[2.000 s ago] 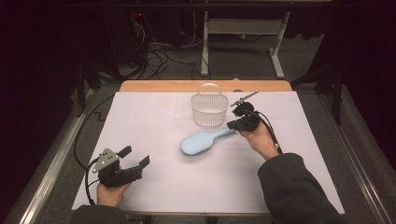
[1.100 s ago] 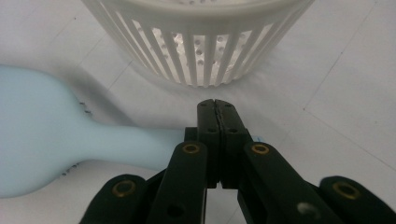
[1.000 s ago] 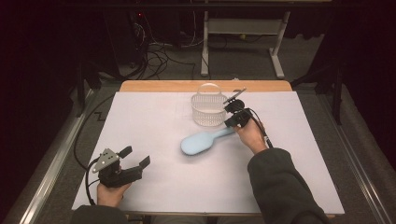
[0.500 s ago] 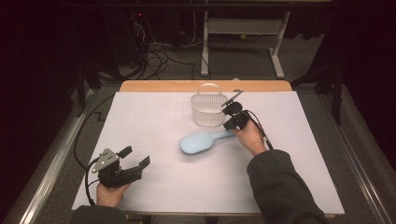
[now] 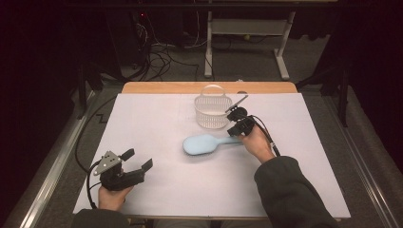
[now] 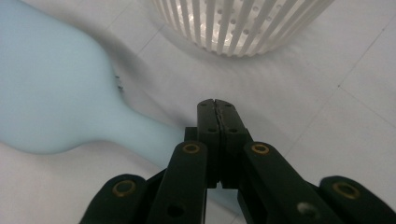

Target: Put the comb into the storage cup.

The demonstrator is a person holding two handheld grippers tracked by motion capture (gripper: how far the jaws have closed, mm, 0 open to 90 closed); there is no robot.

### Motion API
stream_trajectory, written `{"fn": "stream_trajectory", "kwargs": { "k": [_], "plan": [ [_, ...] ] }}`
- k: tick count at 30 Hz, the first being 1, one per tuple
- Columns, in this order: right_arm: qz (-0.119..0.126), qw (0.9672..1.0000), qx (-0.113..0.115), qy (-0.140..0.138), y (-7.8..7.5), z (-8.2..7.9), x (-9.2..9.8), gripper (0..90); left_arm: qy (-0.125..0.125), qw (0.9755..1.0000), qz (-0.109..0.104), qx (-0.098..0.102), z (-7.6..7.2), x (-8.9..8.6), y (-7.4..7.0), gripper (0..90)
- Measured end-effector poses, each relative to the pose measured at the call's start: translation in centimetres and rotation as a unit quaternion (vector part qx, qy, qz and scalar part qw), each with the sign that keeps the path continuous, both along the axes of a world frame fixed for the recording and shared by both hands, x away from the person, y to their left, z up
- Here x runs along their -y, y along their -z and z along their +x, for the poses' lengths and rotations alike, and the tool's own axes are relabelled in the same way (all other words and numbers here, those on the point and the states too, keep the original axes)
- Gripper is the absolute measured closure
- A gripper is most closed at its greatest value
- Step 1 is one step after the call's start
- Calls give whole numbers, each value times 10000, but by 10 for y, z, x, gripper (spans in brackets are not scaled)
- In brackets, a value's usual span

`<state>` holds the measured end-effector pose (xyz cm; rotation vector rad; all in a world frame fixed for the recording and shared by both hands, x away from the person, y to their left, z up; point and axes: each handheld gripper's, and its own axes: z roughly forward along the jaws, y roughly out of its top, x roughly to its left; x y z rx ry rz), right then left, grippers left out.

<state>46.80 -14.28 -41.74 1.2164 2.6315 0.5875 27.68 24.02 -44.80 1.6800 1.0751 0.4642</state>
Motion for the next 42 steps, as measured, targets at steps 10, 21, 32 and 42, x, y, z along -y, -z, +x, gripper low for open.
{"fn": "stream_trajectory", "kwargs": {
  "k": [10,21,32,42],
  "plan": [
    [48,9999,-55,-127,-2,-9,2,900,-1,10000,5,-10,0,0,0,150],
    [-17,9996,-119,-273,-2,-18,3,900,18,10000,16,-26,1,1,0,151],
    [-79,9990,-160,-406,0,-28,2,900,19,10000,20,-27,1,1,0,150],
    [-129,9978,-281,-586,6,-39,-2,900,2,10000,-5,-37,1,1,1,150]
  ]
}}
